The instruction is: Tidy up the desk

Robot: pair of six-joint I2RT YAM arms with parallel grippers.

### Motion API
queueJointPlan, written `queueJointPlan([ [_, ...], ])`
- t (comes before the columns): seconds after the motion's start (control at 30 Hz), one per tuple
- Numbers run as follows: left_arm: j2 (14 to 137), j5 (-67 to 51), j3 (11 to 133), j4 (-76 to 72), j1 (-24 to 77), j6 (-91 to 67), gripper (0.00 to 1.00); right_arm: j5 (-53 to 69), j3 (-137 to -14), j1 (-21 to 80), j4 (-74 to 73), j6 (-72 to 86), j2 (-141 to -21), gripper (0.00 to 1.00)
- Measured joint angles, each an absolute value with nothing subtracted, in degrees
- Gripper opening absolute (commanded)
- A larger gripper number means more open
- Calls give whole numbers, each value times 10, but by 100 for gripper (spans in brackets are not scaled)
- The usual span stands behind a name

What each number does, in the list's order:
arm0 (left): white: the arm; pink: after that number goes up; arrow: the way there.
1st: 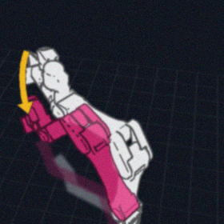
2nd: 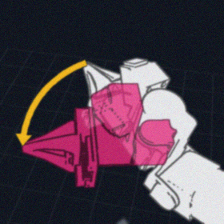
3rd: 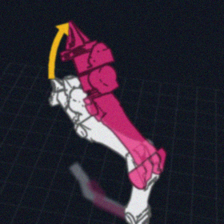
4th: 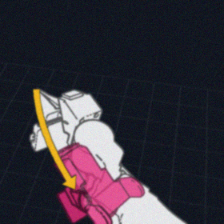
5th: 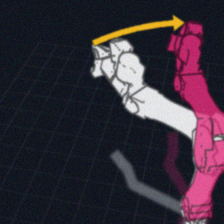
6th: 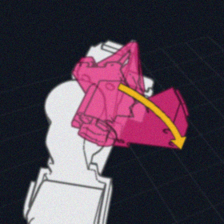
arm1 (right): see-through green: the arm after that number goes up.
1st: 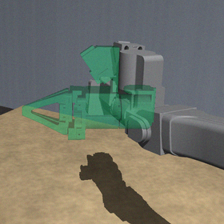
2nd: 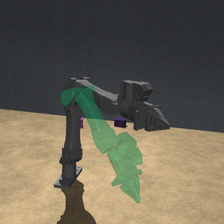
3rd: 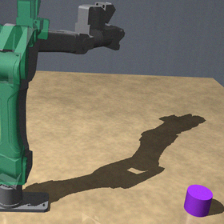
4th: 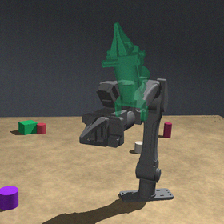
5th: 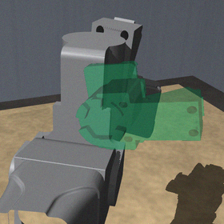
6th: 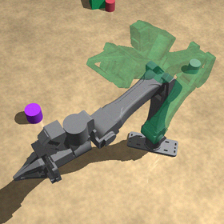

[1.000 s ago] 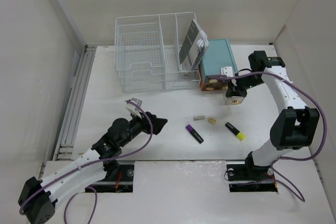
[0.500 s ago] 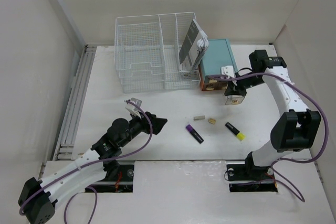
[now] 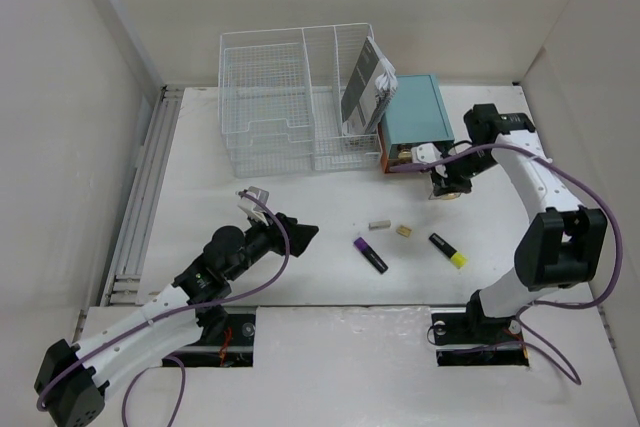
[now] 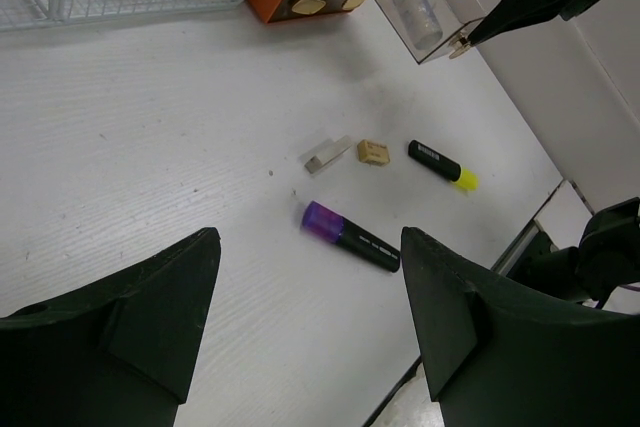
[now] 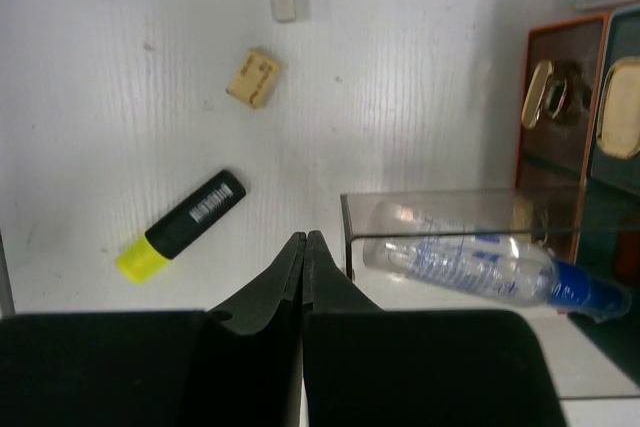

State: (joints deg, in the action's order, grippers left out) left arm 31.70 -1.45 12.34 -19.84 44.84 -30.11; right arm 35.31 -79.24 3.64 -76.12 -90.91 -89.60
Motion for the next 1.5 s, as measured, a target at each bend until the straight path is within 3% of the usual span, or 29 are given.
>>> queueJointPlan([
  [0.77, 324, -15, 123, -199, 448, -301, 69, 277, -826, 17, -698, -696, -943, 0],
  [1.2, 324, -15, 123, -199, 448, -301, 69, 200, -865, 46, -463, -582, -995, 0],
  [1.5, 327, -15, 123, -204, 448, -302, 69, 185, -856, 57, -453, -548, -985, 0],
])
